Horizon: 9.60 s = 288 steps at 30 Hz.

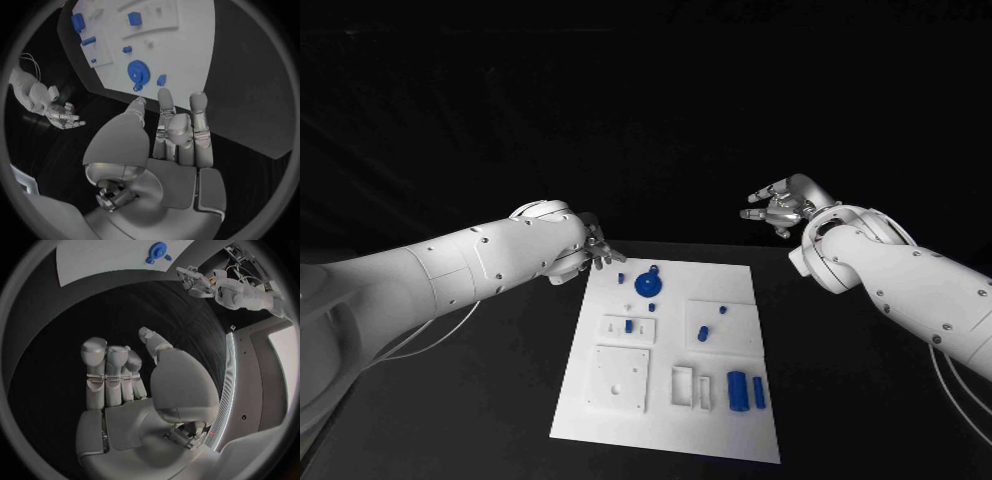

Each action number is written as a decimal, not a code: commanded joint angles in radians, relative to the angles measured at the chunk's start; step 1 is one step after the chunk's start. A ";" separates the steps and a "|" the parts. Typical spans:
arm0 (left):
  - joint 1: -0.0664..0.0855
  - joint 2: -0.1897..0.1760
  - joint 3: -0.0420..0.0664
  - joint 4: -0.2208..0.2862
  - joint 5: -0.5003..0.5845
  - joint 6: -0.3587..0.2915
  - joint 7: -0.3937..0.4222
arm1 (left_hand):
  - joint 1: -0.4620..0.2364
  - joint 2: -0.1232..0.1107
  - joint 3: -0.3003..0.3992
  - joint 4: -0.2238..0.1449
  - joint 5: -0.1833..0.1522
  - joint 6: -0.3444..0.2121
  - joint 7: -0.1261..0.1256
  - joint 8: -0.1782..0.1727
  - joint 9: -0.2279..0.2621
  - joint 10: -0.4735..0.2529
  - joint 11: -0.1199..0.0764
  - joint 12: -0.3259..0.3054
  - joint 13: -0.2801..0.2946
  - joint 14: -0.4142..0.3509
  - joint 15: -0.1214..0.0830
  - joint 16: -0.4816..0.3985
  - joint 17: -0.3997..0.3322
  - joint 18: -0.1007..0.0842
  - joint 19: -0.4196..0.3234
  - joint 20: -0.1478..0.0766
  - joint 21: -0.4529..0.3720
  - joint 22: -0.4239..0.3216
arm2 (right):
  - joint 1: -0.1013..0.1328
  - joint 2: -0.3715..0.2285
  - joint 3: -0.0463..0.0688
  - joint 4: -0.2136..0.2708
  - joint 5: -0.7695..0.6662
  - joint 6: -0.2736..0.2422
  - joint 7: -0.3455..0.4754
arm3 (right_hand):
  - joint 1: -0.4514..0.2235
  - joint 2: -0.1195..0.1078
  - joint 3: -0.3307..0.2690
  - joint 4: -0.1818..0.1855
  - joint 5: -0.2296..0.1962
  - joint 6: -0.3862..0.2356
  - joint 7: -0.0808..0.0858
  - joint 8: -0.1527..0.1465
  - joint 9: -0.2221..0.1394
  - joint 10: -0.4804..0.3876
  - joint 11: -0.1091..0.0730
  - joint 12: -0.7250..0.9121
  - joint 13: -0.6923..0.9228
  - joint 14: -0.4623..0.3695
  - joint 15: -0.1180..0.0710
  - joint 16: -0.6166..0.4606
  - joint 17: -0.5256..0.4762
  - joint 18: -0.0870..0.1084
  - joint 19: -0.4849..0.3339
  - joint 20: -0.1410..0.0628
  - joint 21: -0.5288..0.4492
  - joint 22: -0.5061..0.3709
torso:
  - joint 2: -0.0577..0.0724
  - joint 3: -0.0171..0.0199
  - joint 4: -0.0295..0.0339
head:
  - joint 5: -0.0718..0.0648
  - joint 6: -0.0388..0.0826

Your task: Assemble the parts on the task board

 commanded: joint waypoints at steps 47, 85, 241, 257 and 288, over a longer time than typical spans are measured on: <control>-0.010 0.080 -0.002 -0.149 0.035 0.216 0.066 | 0.004 0.035 -0.006 -0.034 0.077 -0.005 -0.013 0.004 0.151 0.007 0.004 0.001 0.006 -0.019 -0.002 -0.001 -0.001 -0.014 -0.016 0.002 -0.002 0.018 | -0.001 0.012 0.000 0.007 -0.001 0.020 0.002 | -0.006 0.001 0.005 -0.002 0.006 -0.004 0.005 -0.006 -0.001 -0.004 0.000 -0.001 0.000 0.009 0.000 -0.004 0.003 0.013 0.055 -0.001 -0.001 0.032 | 0.033 -0.0018 -0.0152 | 0.009 0.008; -0.013 0.088 -0.004 -0.171 0.099 0.180 0.097 | -0.004 0.074 0.383 -0.229 0.128 -0.004 -0.009 0.006 0.249 0.027 0.008 -0.010 -0.007 -0.014 0.001 0.012 0.013 -0.004 -0.023 0.008 0.010 0.019 | -0.002 0.015 0.000 -0.001 -0.001 0.029 0.000 | -0.007 0.001 0.007 -0.003 0.008 -0.003 0.005 -0.006 -0.001 -0.004 0.000 0.000 0.001 0.009 0.000 -0.004 0.003 0.013 0.055 -0.001 -0.001 0.032 | 0.030 -0.0024 -0.0141 | 0.008 0.003; -0.101 -0.250 -0.111 0.456 -0.084 -0.110 -0.009 | -0.044 0.014 0.530 -0.267 0.161 0.067 -0.023 0.005 0.262 0.046 -0.003 0.052 -0.041 0.020 0.000 0.034 0.046 0.014 -0.006 0.015 0.040 0.018 | -0.073 -0.020 0.000 0.007 -0.008 0.051 -0.004 | -0.011 0.003 0.018 -0.012 0.012 0.001 0.004 -0.006 -0.001 -0.004 0.000 0.000 0.001 0.010 -0.001 -0.008 0.004 0.010 0.055 -0.002 -0.003 0.030 | -0.008 -0.0001 0.0150 | 0.001 -0.074; -0.101 -0.241 -0.111 0.448 -0.082 -0.117 -0.018 | -0.058 0.023 0.533 -0.280 0.158 0.069 -0.023 0.004 0.258 0.046 -0.004 0.054 -0.040 0.020 -0.001 0.037 0.047 0.013 -0.006 0.013 0.043 0.018 | -0.073 -0.018 0.000 0.006 -0.008 0.050 -0.004 | -0.010 0.004 0.020 -0.014 0.012 0.001 0.004 -0.006 -0.001 -0.004 -0.001 0.000 0.000 0.010 -0.001 -0.009 0.004 0.010 0.055 -0.002 -0.003 0.030 | -0.008 0.0001 0.0140 | 0.002 -0.073; -0.097 -0.223 -0.108 0.419 0.033 -0.006 -0.031 | -0.144 0.067 0.556 -0.385 0.201 0.083 -0.026 0.005 0.277 0.046 -0.007 0.071 -0.036 0.022 -0.001 0.057 0.065 0.010 -0.014 0.011 0.063 0.019 | -0.080 -0.016 0.000 0.001 -0.012 0.059 -0.005 | -0.004 0.005 0.030 -0.027 0.010 0.003 0.004 -0.006 -0.001 -0.004 -0.001 0.000 0.001 0.010 -0.001 -0.009 0.004 0.009 0.055 -0.002 -0.003 0.030 | -0.008 0.0003 0.0158 | -0.001 -0.084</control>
